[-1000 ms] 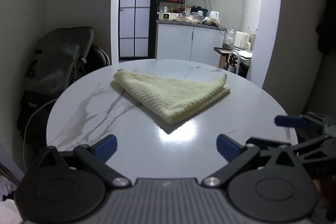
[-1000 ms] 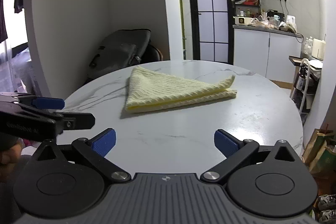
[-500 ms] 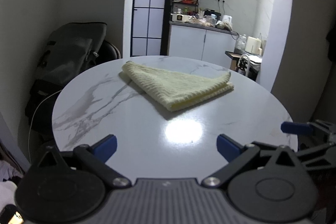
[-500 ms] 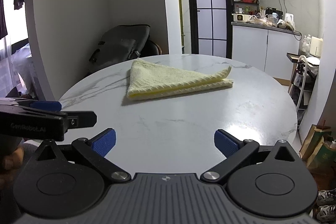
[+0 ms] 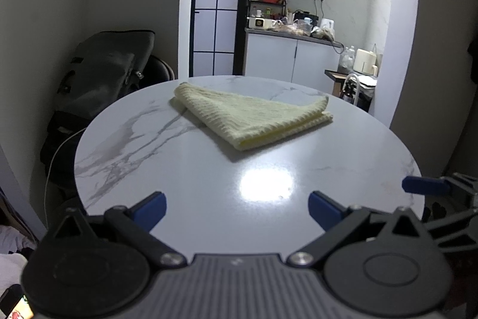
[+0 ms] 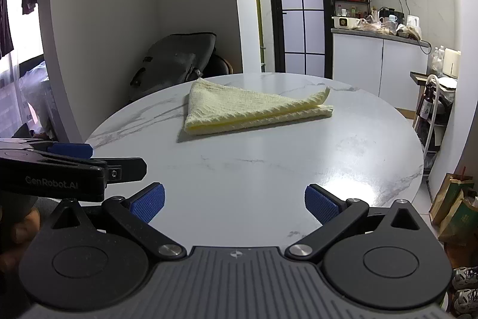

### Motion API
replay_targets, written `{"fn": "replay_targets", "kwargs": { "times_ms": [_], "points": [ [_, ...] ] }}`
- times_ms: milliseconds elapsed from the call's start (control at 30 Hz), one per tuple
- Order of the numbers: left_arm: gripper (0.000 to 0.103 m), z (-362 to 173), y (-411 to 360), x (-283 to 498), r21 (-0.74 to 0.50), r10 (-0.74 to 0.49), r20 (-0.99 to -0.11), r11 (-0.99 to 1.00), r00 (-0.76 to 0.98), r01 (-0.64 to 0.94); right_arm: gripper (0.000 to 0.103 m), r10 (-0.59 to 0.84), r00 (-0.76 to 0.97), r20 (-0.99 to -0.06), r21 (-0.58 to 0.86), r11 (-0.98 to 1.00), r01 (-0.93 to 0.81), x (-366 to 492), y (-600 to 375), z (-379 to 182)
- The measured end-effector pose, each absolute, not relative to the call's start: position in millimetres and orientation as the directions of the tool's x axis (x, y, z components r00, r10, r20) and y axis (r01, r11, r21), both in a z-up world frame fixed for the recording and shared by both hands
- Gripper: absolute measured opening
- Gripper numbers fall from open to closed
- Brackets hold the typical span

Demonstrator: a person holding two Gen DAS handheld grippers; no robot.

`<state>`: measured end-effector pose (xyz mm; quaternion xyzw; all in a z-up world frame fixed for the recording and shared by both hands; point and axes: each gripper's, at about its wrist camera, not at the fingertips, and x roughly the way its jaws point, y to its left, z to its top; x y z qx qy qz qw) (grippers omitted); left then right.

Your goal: Fold towel

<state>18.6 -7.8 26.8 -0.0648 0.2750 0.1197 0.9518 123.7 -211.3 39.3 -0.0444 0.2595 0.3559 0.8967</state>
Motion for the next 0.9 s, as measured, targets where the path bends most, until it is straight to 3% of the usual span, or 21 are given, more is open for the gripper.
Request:
{"fn": "replay_targets", "kwargs": {
  "times_ms": [900],
  "points": [
    [0.103,24.9,-6.9,25.5,-0.049,0.207,-0.556,0.959,0.805,-0.280,0.102,0.606,0.607,-0.513,0.105,0.747,-0.657,128.4,-219.6,30.5]
  ]
}}
